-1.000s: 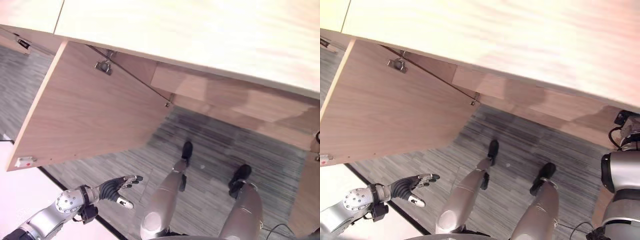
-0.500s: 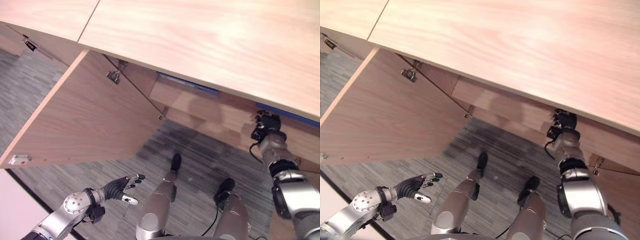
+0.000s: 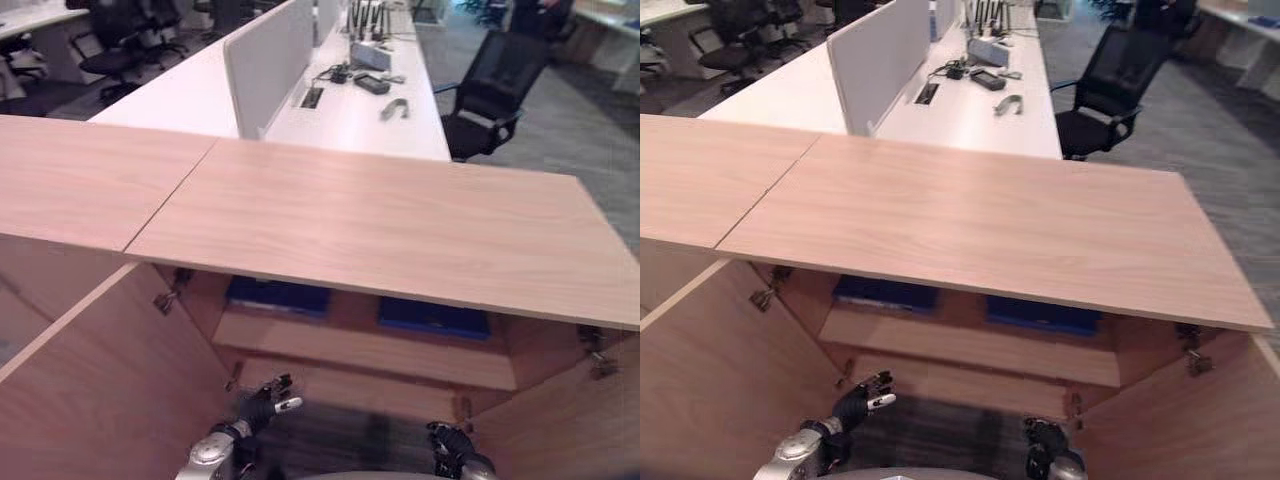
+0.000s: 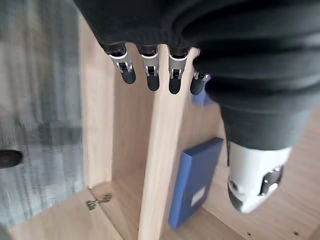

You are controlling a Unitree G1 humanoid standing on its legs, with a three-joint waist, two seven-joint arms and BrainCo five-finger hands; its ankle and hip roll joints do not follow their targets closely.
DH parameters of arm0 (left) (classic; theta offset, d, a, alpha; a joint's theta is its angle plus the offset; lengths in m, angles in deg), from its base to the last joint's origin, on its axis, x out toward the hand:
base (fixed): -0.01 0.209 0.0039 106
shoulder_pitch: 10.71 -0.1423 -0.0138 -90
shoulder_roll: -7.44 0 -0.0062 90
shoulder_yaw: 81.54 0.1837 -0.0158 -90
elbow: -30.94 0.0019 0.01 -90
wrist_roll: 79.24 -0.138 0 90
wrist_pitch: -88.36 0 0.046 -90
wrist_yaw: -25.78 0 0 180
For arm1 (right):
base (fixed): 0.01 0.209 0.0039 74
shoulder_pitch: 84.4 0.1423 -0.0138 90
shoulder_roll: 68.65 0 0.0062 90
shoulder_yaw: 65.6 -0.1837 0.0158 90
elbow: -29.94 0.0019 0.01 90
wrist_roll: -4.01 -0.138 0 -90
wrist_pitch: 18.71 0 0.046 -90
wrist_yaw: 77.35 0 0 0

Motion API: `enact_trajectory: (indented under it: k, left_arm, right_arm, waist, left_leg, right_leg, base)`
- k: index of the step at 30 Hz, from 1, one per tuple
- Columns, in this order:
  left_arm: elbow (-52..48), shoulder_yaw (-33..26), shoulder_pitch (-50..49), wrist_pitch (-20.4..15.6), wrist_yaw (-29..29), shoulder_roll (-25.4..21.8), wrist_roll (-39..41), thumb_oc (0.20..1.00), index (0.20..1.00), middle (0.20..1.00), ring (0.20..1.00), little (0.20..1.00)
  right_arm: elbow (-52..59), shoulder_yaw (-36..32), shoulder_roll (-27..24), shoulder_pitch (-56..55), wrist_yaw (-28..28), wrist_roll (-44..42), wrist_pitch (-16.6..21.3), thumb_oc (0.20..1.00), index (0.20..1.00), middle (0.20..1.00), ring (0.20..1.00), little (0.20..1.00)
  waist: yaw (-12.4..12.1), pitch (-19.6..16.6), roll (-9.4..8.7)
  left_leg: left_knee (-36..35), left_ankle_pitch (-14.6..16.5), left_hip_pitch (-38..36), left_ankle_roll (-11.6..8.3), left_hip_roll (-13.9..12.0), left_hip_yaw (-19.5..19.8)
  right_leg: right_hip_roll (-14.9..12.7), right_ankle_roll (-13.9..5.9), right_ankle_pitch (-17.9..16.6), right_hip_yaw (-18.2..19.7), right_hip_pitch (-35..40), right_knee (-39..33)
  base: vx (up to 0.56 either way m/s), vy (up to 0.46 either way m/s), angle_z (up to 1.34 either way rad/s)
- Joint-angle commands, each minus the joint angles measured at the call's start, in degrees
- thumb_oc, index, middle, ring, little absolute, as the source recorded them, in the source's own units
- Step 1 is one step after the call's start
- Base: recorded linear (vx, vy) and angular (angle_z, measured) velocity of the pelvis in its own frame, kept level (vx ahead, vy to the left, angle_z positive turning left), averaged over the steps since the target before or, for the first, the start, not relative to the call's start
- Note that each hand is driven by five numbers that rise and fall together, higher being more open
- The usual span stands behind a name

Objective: Put the empty folder in the office cabinet

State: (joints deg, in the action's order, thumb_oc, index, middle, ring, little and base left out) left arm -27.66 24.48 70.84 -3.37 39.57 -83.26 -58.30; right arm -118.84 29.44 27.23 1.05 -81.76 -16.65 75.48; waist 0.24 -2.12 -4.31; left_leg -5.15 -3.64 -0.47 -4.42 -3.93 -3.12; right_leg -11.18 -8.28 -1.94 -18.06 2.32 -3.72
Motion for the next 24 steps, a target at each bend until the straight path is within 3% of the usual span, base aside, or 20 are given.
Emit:
enact_trajectory:
  k: [1, 6, 12, 14, 15, 16, 19, 20, 24]
  left_arm:
    - [-5.56, -0.21, 0.16, -3.41, -2.2, -4.66, -0.38, 1.0, 1.0, 1.0, 1.0, 1.0]
    - [-4.01, 0.21, 1.48, -4.06, -3.29, -3.33, -0.08, 1.0, 1.0, 1.0, 1.0, 1.0]
    - [-4.54, 0.12, 1.16, -4.33, -3.92, -3.59, 0.58, 1.0, 1.0, 1.0, 1.0, 1.0]
    - [-5.03, 0.68, 1.29, -4.51, -4.88, -4.03, -0.13, 1.0, 1.0, 1.0, 1.0, 1.0]
    - [-5.04, 0.67, 1.33, -4.5, -4.89, -4.03, -0.13, 1.0, 1.0, 1.0, 1.0, 1.0]
    - [-4.74, 1.19, 2.35, -4.92, -5.38, -4.32, -0.72, 1.0, 1.0, 1.0, 1.0, 1.0]
    - [-1.77, 1.99, 3.69, -4.89, -6.26, -3.93, -1.83, 1.0, 1.0, 1.0, 1.0, 1.0]
    - [-0.41, 1.86, 3.53, -4.89, -6.54, -3.68, -2.46, 1.0, 1.0, 1.0, 1.0, 1.0]
    - [2.02, 2.22, 3.01, -5.1, -6.6, -3.4, -3.94, 1.0, 1.0, 1.0, 1.0, 1.0]
  right_arm:
    - [1.03, -0.14, -1.74, 4.01, 0.68, 3.16, 0.01, 1.0, 1.0, 1.0, 1.0, 1.0]
    - [0.74, 0.35, -0.9, 3.57, 0.22, 4.04, -0.38, 1.0, 1.0, 1.0, 1.0, 1.0]
    - [2.93, 2.69, -0.52, 3.83, -0.04, 6.46, -0.61, 1.0, 1.0, 1.0, 1.0, 1.0]
    - [4.69, 3.37, 0.05, 4.04, -0.28, 6.03, -0.36, 1.0, 1.0, 1.0, 1.0, 1.0]
    - [4.7, 3.35, 0.05, 4.07, -0.28, 6.03, -0.37, 1.0, 1.0, 1.0, 1.0, 1.0]
    - [6.22, 4.71, -0.34, 4.17, -0.51, 5.25, 0.36, 1.0, 1.0, 1.0, 1.0, 1.0]
    - [7.25, 6.22, -0.43, 4.7, -0.22, 5.19, 0.57, 1.0, 1.0, 1.0, 1.0, 1.0]
    - [9.41, 7.46, -1.05, 4.73, 0.15, 6.39, 0.62, 1.0, 1.0, 1.0, 1.0, 1.0]
    - [11.48, 9.18, -3.12, 5.89, -0.03, 7.6, 1.46, 1.0, 1.0, 1.0, 1.0, 1.0]
  waist:
    - [-3.02, 5.89, 1.34]
    - [-2.64, 5.57, 1.1]
    - [-3.18, 6.9, 1.47]
    - [-2.45, 8.25, 1.29]
    - [-2.49, 8.14, 1.3]
    - [-2.82, 7.93, 1.44]
    - [-3.93, 7.51, 1.36]
    - [-4.83, 7.3, 1.57]
    - [-6.94, 8.24, 2.84]
  left_leg:
    - [0.15, 5.28, -1.42, -0.82, -0.43, 1.48]
    - [0.15, 5.58, -2.14, -0.33, 0.16, 1.45]
    - [0.15, 5.22, -3.11, 0.83, 0.08, 2.67]
    - [0.15, 4.44, -2.86, 1.13, 0.17, 4.58]
    - [0.15, 4.24, -2.62, 1.15, 0.17, 4.54]
    - [0.15, 3.06, -0.74, 1.35, 0.78, 6.87]
    - [0.15, 1.74, 0.86, 0.1, 0.57, 9.17]
    - [0.15, 1.11, 1.7, -1.07, -0.02, 10.3]
    - [0.17, -1.52, 4.22, -3.38, -1.23, 13.35]
  right_leg:
    - [-4.07, -5.39, -2.83, -2.02, -0.48, 2.28]
    - [-4.77, -5.71, -2.67, -1.75, -0.18, 3.52]
    - [-4.84, -5.27, 0.64, -1.11, -1.81, 12.74]
    - [-1.46, -5.53, 2.48, 5.71, -3.3, 16.08]
    - [-1.43, -5.5, 2.21, 5.76, -3.5, 15.93]
    - [2.47, -3.5, 6.42, 12.01, -2.77, 14.07]
    - [3.2, -2.12, 7.28, 10.28, -0.49, 10.6]
    - [3.33, -1.89, 7.14, 7.66, 1.39, 7.81]
    - [4.65, -1.06, 6.77, 3.56, 4.24, 2.8]
  base:
    - [-0.01, 0.08, -0.26]
    - [0.0, 0.044, -0.09]
    - [-0.01, 0.031, 0.09]
    - [-0.04, -0.016, 0.25]
    - [-0.06, -0.014, 0.71]
    - [-0.01, -0.062, 0.84]
    - [0.03, -0.168, 0.96]
    - [0.01, -0.219, 1.13]
    - [-0.08, -0.151, 0.56]
